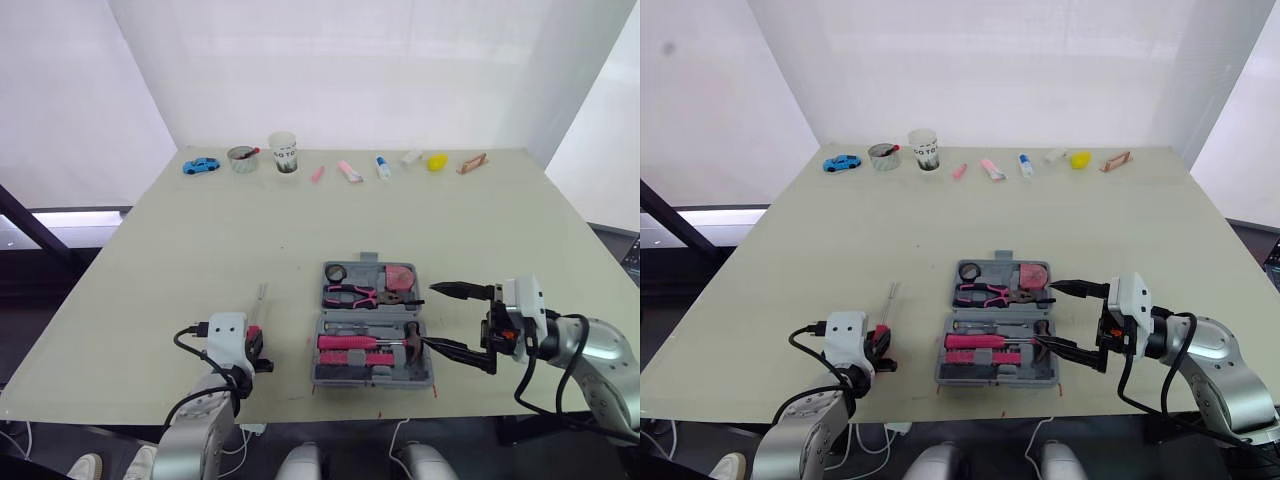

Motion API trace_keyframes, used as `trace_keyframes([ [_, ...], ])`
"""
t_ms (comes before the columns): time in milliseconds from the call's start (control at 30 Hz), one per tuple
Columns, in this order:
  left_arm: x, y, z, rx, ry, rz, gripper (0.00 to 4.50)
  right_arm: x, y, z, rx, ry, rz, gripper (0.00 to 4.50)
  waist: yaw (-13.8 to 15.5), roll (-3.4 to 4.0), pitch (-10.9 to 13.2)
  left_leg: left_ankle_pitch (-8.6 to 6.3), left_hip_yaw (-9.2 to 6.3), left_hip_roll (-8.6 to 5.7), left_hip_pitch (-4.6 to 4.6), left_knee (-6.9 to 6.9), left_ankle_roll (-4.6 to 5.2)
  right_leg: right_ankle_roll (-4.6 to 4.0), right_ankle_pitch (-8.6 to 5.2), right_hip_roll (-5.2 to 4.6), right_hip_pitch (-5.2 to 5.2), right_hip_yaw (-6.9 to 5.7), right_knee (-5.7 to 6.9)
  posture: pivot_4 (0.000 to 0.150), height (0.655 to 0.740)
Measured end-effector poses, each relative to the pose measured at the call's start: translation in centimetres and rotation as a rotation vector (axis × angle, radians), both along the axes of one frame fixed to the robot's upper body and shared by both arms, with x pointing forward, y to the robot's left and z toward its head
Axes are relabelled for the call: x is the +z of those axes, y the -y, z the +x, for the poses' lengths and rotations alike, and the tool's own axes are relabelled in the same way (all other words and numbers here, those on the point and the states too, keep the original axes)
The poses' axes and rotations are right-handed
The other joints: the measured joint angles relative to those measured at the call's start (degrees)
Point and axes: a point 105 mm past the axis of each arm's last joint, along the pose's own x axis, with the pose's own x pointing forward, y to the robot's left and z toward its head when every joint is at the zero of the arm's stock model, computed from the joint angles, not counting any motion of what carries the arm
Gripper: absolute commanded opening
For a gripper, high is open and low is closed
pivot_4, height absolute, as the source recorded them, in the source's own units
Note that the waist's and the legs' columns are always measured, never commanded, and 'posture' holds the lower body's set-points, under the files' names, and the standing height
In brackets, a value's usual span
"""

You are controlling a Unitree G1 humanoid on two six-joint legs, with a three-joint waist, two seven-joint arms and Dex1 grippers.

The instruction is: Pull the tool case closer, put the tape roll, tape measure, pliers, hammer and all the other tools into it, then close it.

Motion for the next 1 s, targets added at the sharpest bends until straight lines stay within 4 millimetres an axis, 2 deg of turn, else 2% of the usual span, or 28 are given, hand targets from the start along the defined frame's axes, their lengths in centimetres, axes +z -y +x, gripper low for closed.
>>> trace_keyframes([
  [300,0.0,-0.4,-0.2,-0.068,0.006,0.030,0.61,0.0,0.0,0.0,-0.002,-0.002,0.002,4.50,-0.24,0.03,-0.01,0.00,0.00,0.07,0.03,-0.02,0.00,-0.04,-0.02,0.10,-0.01,0.02,0.00,0.150,0.7400],
  [467,0.4,-1.4,-0.8,-0.122,-0.013,0.047,0.61,0.0,0.0,0.0,0.001,-0.003,0.006,4.50,-0.31,-0.08,0.05,0.00,-0.01,0.11,-0.06,-0.08,0.00,-0.04,-0.02,0.13,-0.10,0.00,-0.04,0.150,0.7400],
  [500,0.7,-1.4,-0.7,-0.159,-0.021,0.047,0.61,0.0,0.0,0.0,0.002,-0.003,0.006,4.50,-0.24,-0.14,0.09,0.00,-0.02,0.11,-0.08,-0.08,0.00,-0.05,-0.02,0.12,-0.10,-0.01,-0.05,0.150,0.7400],
  [567,2.9,-1.6,-0.1,-0.248,0.008,0.054,0.61,0.0,0.0,-0.1,0.004,-0.002,0.008,4.50,0.10,-0.20,0.13,0.00,-0.08,0.11,-0.15,-0.07,0.00,-0.08,-0.04,0.08,-0.11,-0.09,-0.11,0.150,0.7400],
  [600,3.3,-1.6,0.1,-0.262,0.018,0.058,0.61,0.0,-0.1,-0.1,0.005,-0.002,0.009,4.50,0.18,-0.20,0.13,0.00,-0.07,0.10,-0.16,-0.07,0.00,-0.08,-0.04,0.04,-0.10,-0.09,-0.14,0.150,0.7400],
  [700,5.8,-1.1,1.0,-0.424,0.041,0.147,0.61,0.1,-0.1,0.0,0.009,0.001,0.011,4.50,-0.02,-0.19,0.13,0.00,0.02,0.08,-0.18,-0.11,0.00,-0.08,-0.03,0.02,-0.08,-0.04,-0.32,0.150,0.7400],
  [733,6.5,-0.3,1.3,-0.510,0.043,0.164,0.61,0.2,-0.1,0.1,0.010,0.004,0.014,4.50,-0.07,-0.19,0.13,-0.01,0.03,0.09,-0.22,-0.14,0.00,-0.07,-0.03,0.02,-0.08,-0.04,-0.41,0.150,0.7400],
  [767,6.6,-0.2,1.3,-0.522,0.044,0.164,0.61,0.2,-0.1,0.1,0.010,0.005,0.014,4.50,-0.06,-0.19,0.14,-0.01,0.03,0.09,-0.23,-0.14,0.00,-0.06,-0.02,0.01,-0.08,-0.05,-0.43,0.150,0.7400],
  [800,7.2,0.9,1.6,-0.626,0.040,0.174,0.61,0.3,-0.1,0.3,0.008,0.012,0.019,4.50,-0.07,-0.21,0.15,-0.01,0.02,0.08,-0.25,-0.17,0.00,-0.01,0.01,0.01,-0.08,-0.07,-0.45,0.150,0.7400],
  [1000,9.2,4.2,2.8,-0.940,0.061,0.196,0.61,0.4,0.2,0.6,-0.016,0.020,0.032,4.50,0.19,-0.19,0.17,-0.01,0.00,0.08,-0.29,-0.27,0.00,0.04,0.03,0.06,-0.09,-0.15,-0.49,0.150,0.7400],
])
